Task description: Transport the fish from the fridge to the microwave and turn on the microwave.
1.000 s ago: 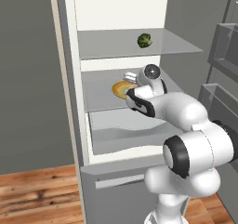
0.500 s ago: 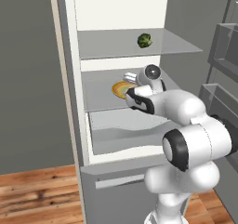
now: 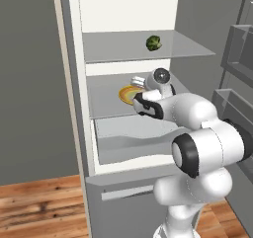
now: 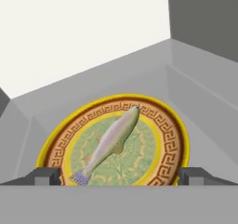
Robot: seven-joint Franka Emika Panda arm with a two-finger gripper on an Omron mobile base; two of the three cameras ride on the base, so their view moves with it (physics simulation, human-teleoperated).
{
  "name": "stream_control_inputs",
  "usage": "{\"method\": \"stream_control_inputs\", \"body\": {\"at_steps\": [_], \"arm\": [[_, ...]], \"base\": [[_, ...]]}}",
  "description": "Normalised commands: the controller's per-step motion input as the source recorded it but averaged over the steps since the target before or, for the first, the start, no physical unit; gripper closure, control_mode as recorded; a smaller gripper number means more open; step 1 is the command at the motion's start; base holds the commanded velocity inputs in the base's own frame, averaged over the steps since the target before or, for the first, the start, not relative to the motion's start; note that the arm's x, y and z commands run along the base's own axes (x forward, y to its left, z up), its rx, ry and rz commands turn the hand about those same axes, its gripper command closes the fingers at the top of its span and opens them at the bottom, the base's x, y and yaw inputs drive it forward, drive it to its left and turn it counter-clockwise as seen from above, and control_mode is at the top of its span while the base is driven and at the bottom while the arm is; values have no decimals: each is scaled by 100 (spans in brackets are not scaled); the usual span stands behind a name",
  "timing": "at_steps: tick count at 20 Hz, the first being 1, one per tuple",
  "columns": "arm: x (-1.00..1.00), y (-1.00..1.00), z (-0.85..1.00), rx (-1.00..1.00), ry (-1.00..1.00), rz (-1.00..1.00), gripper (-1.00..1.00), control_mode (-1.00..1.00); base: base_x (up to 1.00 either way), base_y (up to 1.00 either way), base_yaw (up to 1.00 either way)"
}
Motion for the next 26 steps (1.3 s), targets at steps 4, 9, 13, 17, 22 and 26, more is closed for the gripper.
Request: {"method": "stream_control_inputs", "body": {"at_steps": [4,9,13,17,22,26], "arm": [[7,0,-7,0,0,0,-100,-100],[11,6,-15,0,0,-2,-100,-100],[13,2,-10,0,1,-2,-100,-100],[13,0,-1,0,2,-1,-100,-100],[16,1,-1,0,7,-3,-100,-100],[14,0,-1,0,12,-3,-100,-100]], "base": [[0,0,0],[0,0,0],[0,0,0],[0,0,0],[0,0,0],[0,0,0]]}}
